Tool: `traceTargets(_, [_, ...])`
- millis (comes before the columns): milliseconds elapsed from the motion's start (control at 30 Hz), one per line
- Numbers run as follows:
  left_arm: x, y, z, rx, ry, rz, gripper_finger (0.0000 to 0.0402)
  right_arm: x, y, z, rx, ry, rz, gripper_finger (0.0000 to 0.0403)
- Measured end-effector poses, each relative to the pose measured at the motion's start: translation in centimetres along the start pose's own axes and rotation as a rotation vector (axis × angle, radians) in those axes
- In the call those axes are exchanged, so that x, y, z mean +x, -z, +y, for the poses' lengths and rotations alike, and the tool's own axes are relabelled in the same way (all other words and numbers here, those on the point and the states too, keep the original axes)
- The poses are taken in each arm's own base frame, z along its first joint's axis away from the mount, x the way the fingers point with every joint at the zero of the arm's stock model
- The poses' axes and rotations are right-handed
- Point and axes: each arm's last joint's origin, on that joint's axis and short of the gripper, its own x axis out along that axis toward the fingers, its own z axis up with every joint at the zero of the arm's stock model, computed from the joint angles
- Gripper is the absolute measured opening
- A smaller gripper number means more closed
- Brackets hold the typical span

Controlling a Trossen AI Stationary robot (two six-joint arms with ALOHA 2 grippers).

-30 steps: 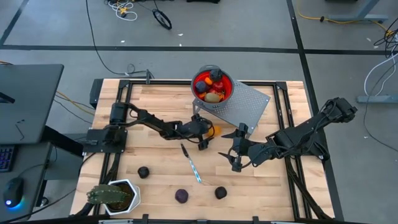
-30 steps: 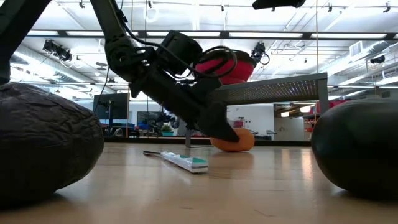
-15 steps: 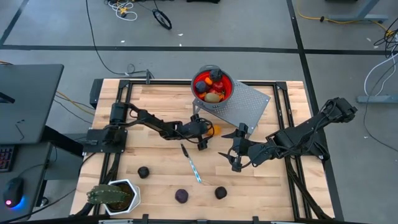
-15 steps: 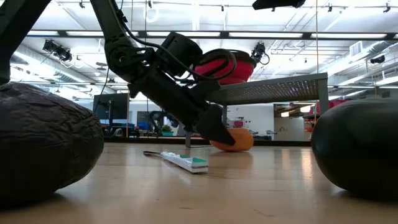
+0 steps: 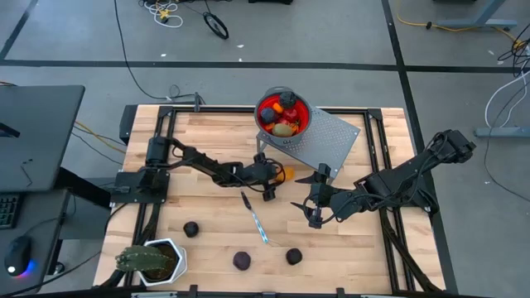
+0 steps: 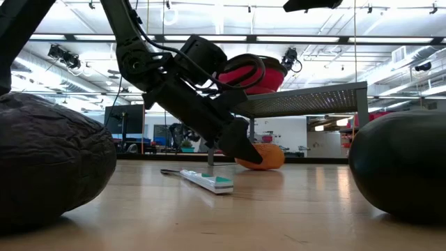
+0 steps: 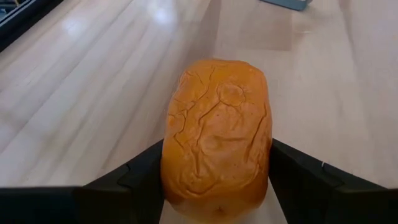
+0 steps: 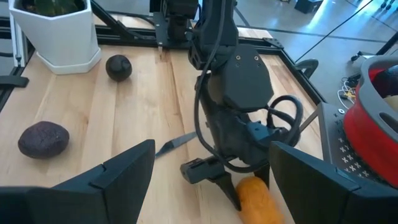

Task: Pick & Place Fruit
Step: Put the mango into the red strainer bowl

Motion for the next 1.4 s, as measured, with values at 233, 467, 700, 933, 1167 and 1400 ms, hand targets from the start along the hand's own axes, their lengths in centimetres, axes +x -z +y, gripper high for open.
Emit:
traceTargets(233, [-2.3, -1.2, -1.8, 0.105, 0.058, 0.041, 0.0249, 0.0, 0.2, -0.1, -0.013, 0.004, 0.021, 0.0323])
traceTargets(467, [-5.5, -4.2, -3.5, 0.181, 0.092, -0.074, 0.025, 0.1, 0.4, 0.0, -0.01, -0.019, 0.036, 0.0323])
traceTargets(700, [-7.1, -5.1, -5.9, 0.332, 0.012, -0.173, 0.0249, 1.3, 1.0, 0.4, -0.06, 0.017, 0.073, 0.0323])
traceTargets(933, [-8.1, -5.4, -6.9, 0.428, -0.171, -0.205, 0.0254, 2.8, 2.0, 0.8, -0.146, 0.046, 0.133, 0.0323])
traceTargets(1167, [-8.6, -5.7, -7.7, 0.422, -0.131, -0.252, 0.025, 4.7, 2.7, 0.6, -0.209, 0.09, 0.182, 0.0323])
traceTargets(1400, [-8.6, -5.7, -7.8, 0.415, -0.128, -0.254, 0.0254, 5.3, 3.2, 0.9, -0.261, 0.072, 0.209, 0.0327])
